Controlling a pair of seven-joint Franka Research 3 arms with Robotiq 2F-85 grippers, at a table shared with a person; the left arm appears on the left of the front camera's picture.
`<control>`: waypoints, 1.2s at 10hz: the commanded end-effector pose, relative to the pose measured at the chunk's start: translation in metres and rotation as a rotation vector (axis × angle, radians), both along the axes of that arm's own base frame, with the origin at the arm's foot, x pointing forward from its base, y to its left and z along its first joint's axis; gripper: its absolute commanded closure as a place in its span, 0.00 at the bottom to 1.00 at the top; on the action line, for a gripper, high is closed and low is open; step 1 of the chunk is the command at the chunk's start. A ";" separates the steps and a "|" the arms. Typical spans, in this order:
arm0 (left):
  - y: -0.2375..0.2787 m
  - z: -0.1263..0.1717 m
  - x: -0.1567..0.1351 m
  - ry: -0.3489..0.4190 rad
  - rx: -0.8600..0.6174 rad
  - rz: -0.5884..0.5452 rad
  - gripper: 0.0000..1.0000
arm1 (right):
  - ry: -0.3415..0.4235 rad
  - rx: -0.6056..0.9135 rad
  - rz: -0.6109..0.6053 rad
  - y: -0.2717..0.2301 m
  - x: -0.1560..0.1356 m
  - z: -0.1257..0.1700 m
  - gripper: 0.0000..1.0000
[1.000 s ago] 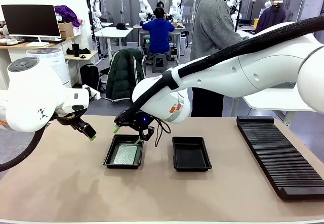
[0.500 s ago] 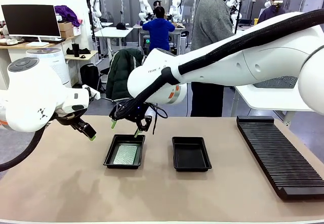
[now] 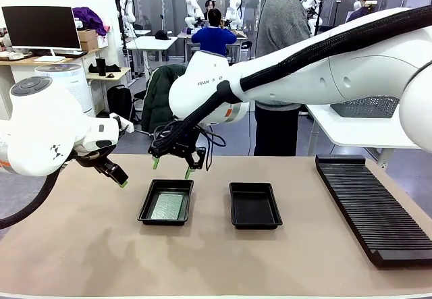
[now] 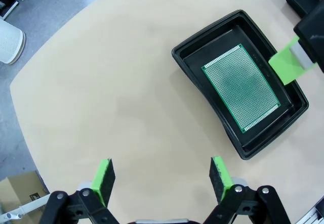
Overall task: Inspect and transfer BCBs to ESD trays.
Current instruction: Pick up the Blank PCB from the PCB Rack and place it in the left ESD tray, then pick up the ESD tray and place it on the left side of the table.
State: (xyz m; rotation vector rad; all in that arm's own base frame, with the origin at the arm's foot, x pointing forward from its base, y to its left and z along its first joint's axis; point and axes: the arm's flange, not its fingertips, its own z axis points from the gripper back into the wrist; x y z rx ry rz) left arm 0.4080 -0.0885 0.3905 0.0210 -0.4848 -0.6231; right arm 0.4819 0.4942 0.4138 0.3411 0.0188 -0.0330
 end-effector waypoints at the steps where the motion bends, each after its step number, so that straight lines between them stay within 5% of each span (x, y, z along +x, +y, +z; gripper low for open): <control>1: 0.001 -0.002 0.002 -0.006 -0.004 0.010 0.00 | 0.006 -0.003 0.000 -0.001 -0.001 -0.004 0.00; 12: 0.001 -0.002 0.002 -0.006 -0.004 0.010 0.00 | 0.006 -0.003 0.000 -0.001 -0.001 -0.004 0.00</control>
